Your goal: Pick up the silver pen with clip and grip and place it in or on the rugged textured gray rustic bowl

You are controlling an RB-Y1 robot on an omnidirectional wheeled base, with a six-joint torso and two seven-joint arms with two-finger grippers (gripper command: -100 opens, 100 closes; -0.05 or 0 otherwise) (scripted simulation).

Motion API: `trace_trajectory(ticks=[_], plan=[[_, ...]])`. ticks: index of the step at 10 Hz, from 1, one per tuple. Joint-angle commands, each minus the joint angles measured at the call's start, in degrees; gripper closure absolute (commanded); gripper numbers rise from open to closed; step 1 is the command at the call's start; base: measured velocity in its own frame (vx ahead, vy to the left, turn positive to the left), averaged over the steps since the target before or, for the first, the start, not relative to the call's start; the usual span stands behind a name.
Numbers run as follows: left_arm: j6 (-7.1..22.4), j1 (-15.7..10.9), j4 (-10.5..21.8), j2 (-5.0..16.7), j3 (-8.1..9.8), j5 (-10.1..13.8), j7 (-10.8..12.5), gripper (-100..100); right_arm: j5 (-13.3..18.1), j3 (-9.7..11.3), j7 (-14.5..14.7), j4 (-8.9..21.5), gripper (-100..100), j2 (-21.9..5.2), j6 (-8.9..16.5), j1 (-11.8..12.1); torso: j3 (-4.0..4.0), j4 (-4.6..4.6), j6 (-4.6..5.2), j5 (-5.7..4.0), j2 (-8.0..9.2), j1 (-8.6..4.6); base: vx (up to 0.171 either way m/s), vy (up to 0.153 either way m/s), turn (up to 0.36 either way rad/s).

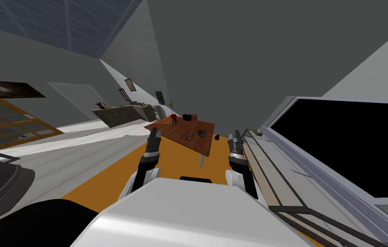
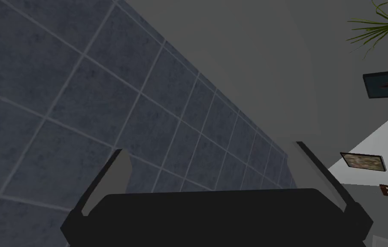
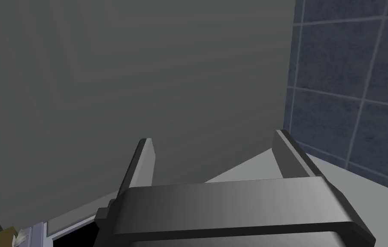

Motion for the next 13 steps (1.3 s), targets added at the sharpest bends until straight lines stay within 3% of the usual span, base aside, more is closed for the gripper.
trace_trajectory(ticks=[1, 7, 13], plan=[[0.0, 0.0, 0.0, 0.0, 0.0, 0.0, 0.0, 0, -0.03, -0.33, 0.04, 0.39, -100, -2.3, 0.49, 0.25, 0.0, 0.0, 0.0, 0.0, 0.0, 0.0, -0.002, 0.012, 0.105], [0.0, -0.01, 0.0, -0.01, -0.01, 0.0, 0.0, 0, -0.31, -4.09, 0.53, 4.17, -100, -9.61, 5.48, 2.84, 0.01, 0.0, -0.03, 0.06, 0.03, 0.26, -0.005, 0.06, 0.22], [0.0, -0.01, 0.0, -0.01, -0.01, 0.0, 0.0, 0, -0.75, -10.86, 1.41, 10.11, -100, -11.88, 13.86, 7.32, 0.03, 0.01, -0.03, 0.12, 0.06, 0.52, 0.003, 0.117, 0.4]])
